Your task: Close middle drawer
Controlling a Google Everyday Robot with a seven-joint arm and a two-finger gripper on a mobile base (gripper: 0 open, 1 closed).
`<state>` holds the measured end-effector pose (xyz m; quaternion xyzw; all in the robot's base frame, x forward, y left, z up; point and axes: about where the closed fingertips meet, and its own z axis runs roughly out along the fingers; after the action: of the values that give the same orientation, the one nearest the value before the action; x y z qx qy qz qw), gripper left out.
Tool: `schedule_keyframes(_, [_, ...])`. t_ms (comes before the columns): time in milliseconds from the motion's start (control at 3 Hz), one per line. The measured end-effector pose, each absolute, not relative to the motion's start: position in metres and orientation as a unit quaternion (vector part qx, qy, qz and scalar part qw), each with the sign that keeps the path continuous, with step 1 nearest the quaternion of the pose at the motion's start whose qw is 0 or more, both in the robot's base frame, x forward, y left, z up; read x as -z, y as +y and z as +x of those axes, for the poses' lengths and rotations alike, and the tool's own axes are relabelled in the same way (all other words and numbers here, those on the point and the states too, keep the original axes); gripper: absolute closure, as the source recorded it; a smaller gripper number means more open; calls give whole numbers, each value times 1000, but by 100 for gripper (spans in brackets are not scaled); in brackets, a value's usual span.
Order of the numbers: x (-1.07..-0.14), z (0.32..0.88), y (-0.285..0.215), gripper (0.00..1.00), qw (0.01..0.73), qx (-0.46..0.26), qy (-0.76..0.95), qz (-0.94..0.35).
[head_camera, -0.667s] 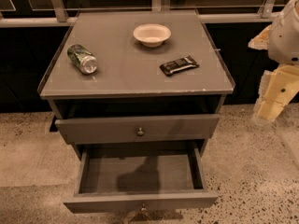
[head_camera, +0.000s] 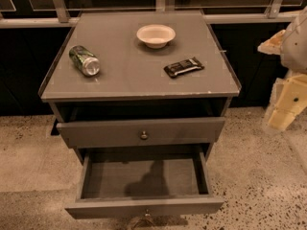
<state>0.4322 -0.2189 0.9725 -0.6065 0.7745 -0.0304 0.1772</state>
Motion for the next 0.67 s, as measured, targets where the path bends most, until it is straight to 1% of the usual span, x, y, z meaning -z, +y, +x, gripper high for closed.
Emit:
schedule_keyframes(333, [-941,410,-221,0,216,2,759,-614])
schedule_keyframes(667, [-873,388,-220,0,265,-53,751,-603])
